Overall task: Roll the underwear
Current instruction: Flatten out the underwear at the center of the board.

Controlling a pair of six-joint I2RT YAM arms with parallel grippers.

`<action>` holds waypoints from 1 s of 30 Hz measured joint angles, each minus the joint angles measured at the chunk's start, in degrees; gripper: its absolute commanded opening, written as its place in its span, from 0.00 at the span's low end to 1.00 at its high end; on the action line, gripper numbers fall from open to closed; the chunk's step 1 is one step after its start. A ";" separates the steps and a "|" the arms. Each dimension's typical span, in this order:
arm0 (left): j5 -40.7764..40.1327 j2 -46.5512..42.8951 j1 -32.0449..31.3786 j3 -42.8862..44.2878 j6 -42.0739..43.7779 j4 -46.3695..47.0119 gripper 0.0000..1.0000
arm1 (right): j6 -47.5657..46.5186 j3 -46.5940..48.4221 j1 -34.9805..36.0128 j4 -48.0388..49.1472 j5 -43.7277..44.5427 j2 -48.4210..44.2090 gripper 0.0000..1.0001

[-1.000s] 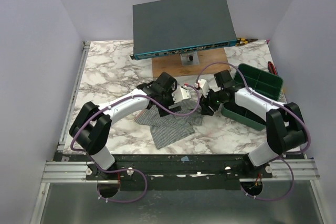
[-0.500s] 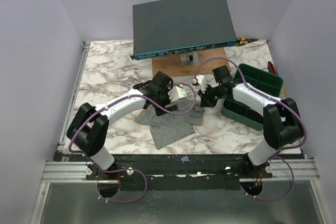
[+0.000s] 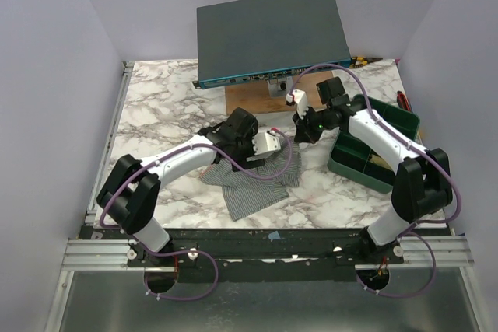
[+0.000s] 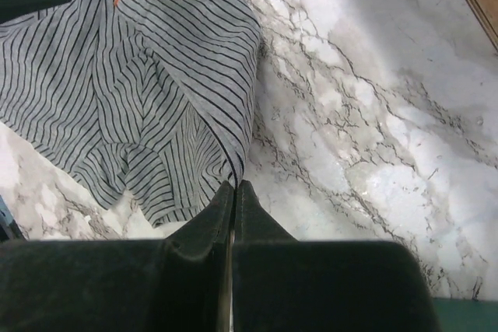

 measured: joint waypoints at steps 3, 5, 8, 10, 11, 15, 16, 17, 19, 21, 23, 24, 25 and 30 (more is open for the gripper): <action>0.22 0.61 -1.11 -0.07 3.06 0.11 0.87 | 1.27 0.39 0.00 -0.46 0.33 0.15 0.01; 0.48 1.33 -1.55 -0.07 4.59 0.04 0.84 | 1.75 0.50 0.00 -0.68 0.66 0.52 0.01; 0.94 3.26 -2.08 0.42 6.71 -1.01 0.81 | 2.19 0.59 0.00 -0.96 1.16 1.38 0.01; 1.42 4.90 -2.21 1.22 7.52 -1.99 0.80 | 2.51 0.59 0.00 -1.07 1.49 2.03 0.01; 1.60 5.49 -2.21 1.49 7.76 -2.16 0.79 | 2.56 0.61 0.00 -1.11 1.66 2.32 0.01; 1.81 8.07 -2.21 2.93 9.07 -2.95 0.74 | 2.64 0.94 0.00 -1.40 2.19 3.30 0.01; 1.79 8.55 -2.21 3.17 9.35 -3.06 0.72 | 2.67 1.07 0.00 -1.46 2.27 3.43 0.01; 1.79 8.87 -2.21 3.32 9.53 -3.15 0.70 | 2.69 1.22 0.00 -1.49 2.32 3.50 0.01; 1.81 9.46 -2.21 3.69 9.79 -3.34 0.66 | 2.75 1.46 0.00 -1.49 2.36 3.54 0.01; 1.84 9.97 -2.21 4.31 10.03 -3.96 0.62 | 2.80 1.55 0.00 -1.49 2.38 3.54 0.01; 1.88 10.62 -2.21 5.27 10.14 -4.44 0.61 | 2.78 1.55 0.00 -1.49 2.47 3.54 0.01; 1.95 10.88 -2.21 5.62 10.25 -4.48 0.61 | 2.78 1.55 0.00 -1.49 2.49 3.54 0.01; 1.99 11.06 -2.21 5.88 10.29 -4.63 0.63 | 2.78 1.55 0.00 -1.49 2.51 3.54 0.01; 2.03 11.43 -2.21 6.23 10.47 -4.79 0.69 | 2.75 1.55 0.00 -1.49 2.60 3.54 0.01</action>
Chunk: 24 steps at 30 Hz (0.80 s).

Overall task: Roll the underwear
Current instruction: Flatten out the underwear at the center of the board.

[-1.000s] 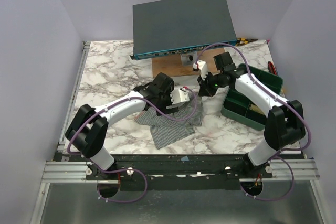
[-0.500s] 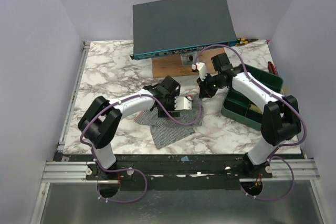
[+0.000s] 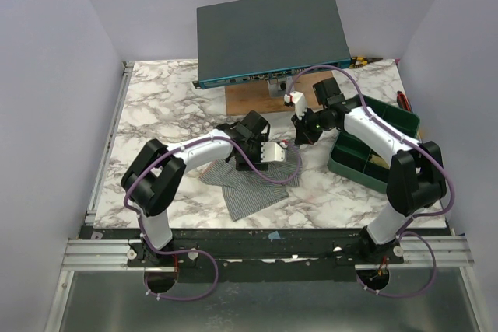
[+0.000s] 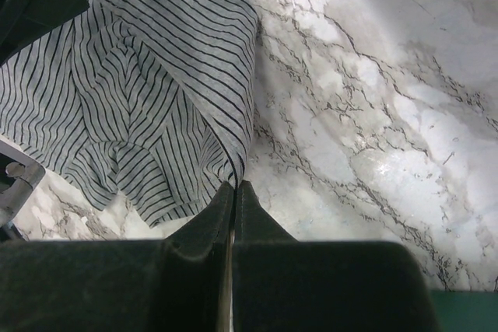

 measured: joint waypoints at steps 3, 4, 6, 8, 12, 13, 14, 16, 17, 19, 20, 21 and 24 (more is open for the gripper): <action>0.00 0.09 0.00 -0.09 -0.07 0.24 0.69 | 0.00 0.00 0.00 0.00 0.11 0.00 0.01; -0.02 0.09 0.00 -0.15 -0.04 0.44 0.68 | 0.00 0.00 0.00 0.00 0.13 0.00 0.01; -0.04 0.09 0.00 -0.26 -0.04 0.72 0.65 | 0.00 0.00 0.00 0.00 0.13 0.02 0.01; -0.07 0.09 0.00 -0.42 -0.04 1.07 0.65 | 0.00 0.00 0.00 0.00 0.15 0.02 0.01; -0.07 0.11 -0.02 -0.46 -0.07 1.75 0.65 | 0.00 0.00 0.00 0.00 0.17 0.02 0.01; -0.07 0.13 -0.07 -0.48 -0.07 1.95 0.65 | 0.00 0.00 0.00 0.00 0.20 0.02 0.01; -0.09 0.17 -0.11 -0.52 -0.07 2.16 0.66 | 0.00 0.00 0.00 0.00 0.31 0.02 0.01; -0.11 0.22 -0.37 -0.76 -0.07 2.62 0.66 | 0.00 0.00 0.00 0.00 0.46 0.02 0.01; -0.13 0.24 -0.55 -1.01 -0.07 2.84 0.67 | 0.00 0.00 0.00 0.00 0.57 0.02 0.01; -0.28 0.24 -0.79 -1.53 -0.07 3.39 0.67 | 0.00 0.00 0.00 0.00 0.66 0.02 0.01; -0.44 0.24 -0.94 -1.99 -0.07 3.80 0.67 | 0.00 0.00 0.00 0.00 0.72 0.02 0.01; -0.61 0.28 -1.11 -2.51 -0.07 4.26 0.67 | 0.00 0.00 0.00 0.00 0.79 0.02 0.01; -1.07 0.48 -1.31 -3.52 -0.02 5.03 0.62 | 0.00 0.00 0.00 0.00 0.92 0.13 0.01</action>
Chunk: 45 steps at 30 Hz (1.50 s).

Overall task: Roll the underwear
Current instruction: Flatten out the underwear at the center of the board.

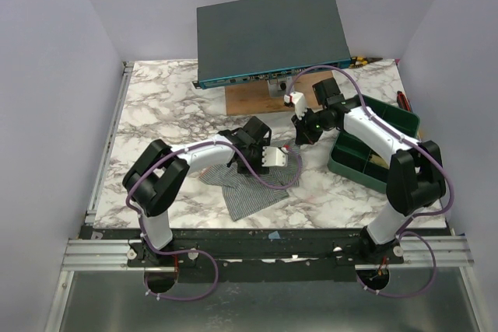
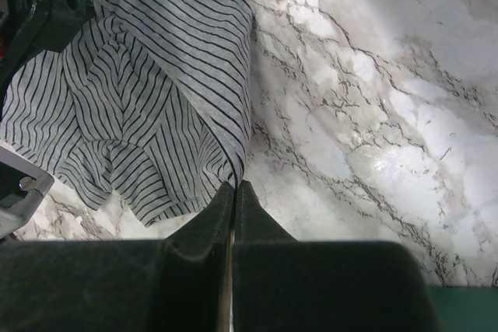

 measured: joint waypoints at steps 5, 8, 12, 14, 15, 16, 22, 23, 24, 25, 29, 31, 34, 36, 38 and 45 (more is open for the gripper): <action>-0.59 0.15 -0.20 -0.17 0.00 1.14 0.56 | -0.02 0.00 0.00 -0.04 0.33 0.55 0.01; -0.70 0.17 -0.20 -0.17 0.00 1.18 0.54 | 0.00 0.00 0.00 -0.07 0.44 0.66 0.01; -0.72 0.24 -0.20 -0.15 0.00 1.14 0.63 | 0.00 0.00 0.00 -0.07 0.55 0.66 0.01; -0.74 0.24 -0.15 0.00 0.00 1.07 0.65 | -0.02 -0.02 0.00 -0.07 0.68 0.66 0.01; -0.72 0.24 -0.13 0.13 -0.04 0.87 0.66 | -0.02 -0.02 0.00 -0.07 0.74 0.66 0.01; -0.70 0.24 -0.07 0.37 -0.07 0.50 0.66 | -0.02 -0.02 0.00 -0.04 0.79 0.66 0.01; -0.15 0.24 1.14 1.99 -0.22 -2.27 0.61 | -0.02 -0.66 0.00 -0.02 0.94 0.66 0.01; -0.02 0.24 1.46 2.43 -0.24 -2.73 0.61 | -0.02 -0.79 0.00 -0.02 0.92 0.66 0.01; 0.09 0.24 1.88 2.86 -0.26 -3.04 0.60 | -0.02 -0.92 0.00 -0.02 0.92 0.66 0.01; 0.17 0.24 2.10 3.17 -0.24 -3.32 0.59 | -0.02 -1.01 0.00 0.00 0.94 0.66 0.01; 0.17 0.28 2.73 3.76 -0.22 -3.63 0.57 | -0.02 -1.09 0.00 0.00 0.92 0.68 0.01; 0.20 0.59 2.71 3.78 -0.22 -3.61 0.57 | -0.02 -1.09 0.00 0.00 0.92 0.70 0.01; 0.20 1.18 2.71 3.78 -0.22 -3.61 0.57 | -0.02 -1.11 0.00 0.00 0.94 0.76 0.00; 0.20 1.38 2.71 3.78 -0.22 -3.58 0.56 | -0.02 -1.14 0.00 0.00 0.92 0.76 0.01; 0.20 1.49 2.71 3.78 -0.22 -3.58 0.53 | -0.02 -1.14 0.00 0.00 0.92 0.79 0.01; 0.28 1.95 2.71 3.78 -0.22 -3.58 0.37 | -0.02 -1.14 0.00 0.00 0.92 1.09 0.01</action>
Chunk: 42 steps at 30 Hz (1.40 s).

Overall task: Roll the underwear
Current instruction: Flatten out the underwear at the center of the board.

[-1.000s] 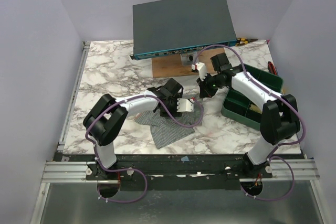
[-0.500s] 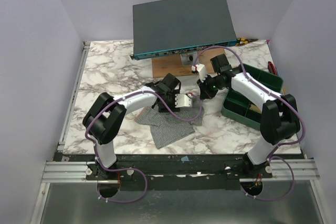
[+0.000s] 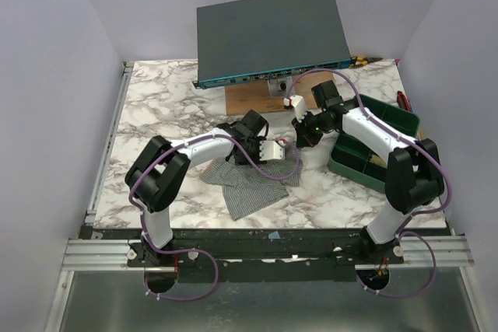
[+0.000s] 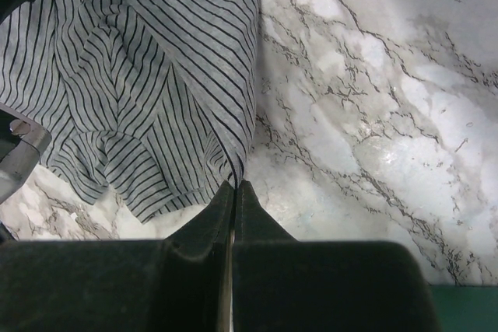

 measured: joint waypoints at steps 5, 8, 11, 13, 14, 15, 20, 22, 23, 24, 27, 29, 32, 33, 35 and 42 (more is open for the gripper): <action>0.31 0.24 0.00 0.00 -0.22 -0.02 0.20 | 0.00 0.00 0.00 0.00 0.02 0.02 0.01; 0.55 0.37 0.00 0.00 -0.57 -0.09 0.01 | 0.00 0.00 0.00 0.00 0.02 0.02 0.01; 0.90 0.37 0.02 0.11 -0.83 -0.50 0.00 | 0.00 0.00 0.00 0.00 0.07 0.02 0.01; 1.29 0.37 0.28 0.61 -0.98 -1.07 0.00 | 0.00 0.00 0.00 0.00 0.09 0.02 0.01; 1.46 0.37 0.39 0.87 -1.11 -1.22 0.00 | 0.00 0.00 0.00 0.00 0.09 0.02 0.01; 1.84 0.37 0.55 1.38 -1.29 -1.51 0.00 | 0.00 0.00 0.00 0.00 0.11 0.02 0.01; 3.10 0.13 1.57 2.93 -2.19 -2.03 0.22 | 0.00 0.00 0.00 0.00 0.20 0.02 0.01; 3.10 -0.15 1.79 2.93 -2.21 -2.14 0.30 | 0.00 0.00 0.00 0.00 0.24 0.02 0.01; 3.08 -0.31 1.97 2.89 -2.16 -2.08 0.33 | 0.00 0.00 0.00 0.00 0.24 0.02 0.01; 3.06 -0.37 2.08 2.86 -2.25 -2.10 0.35 | 0.00 0.00 0.00 0.00 0.24 0.02 0.01; 3.02 -0.42 2.21 2.86 -2.05 -2.05 0.41 | 0.00 0.00 0.00 0.00 0.24 0.02 0.01; 2.99 -0.42 2.21 2.86 -1.99 -2.08 0.45 | 0.00 0.00 0.00 0.00 0.24 0.02 0.01; 2.89 -0.39 2.21 2.86 -1.84 -2.03 0.48 | 0.00 0.00 0.00 0.00 0.24 0.02 0.01; 2.86 -0.35 2.21 2.86 -1.73 -2.03 0.48 | 0.02 0.00 0.00 0.00 0.24 0.02 0.01; 2.84 -0.17 2.21 2.86 -1.57 -2.01 0.49 | 0.02 0.00 0.00 0.00 0.24 0.04 0.01; 2.75 2.60 1.97 2.86 -1.46 -1.55 0.47 | 0.02 0.00 0.00 0.00 0.22 0.57 0.01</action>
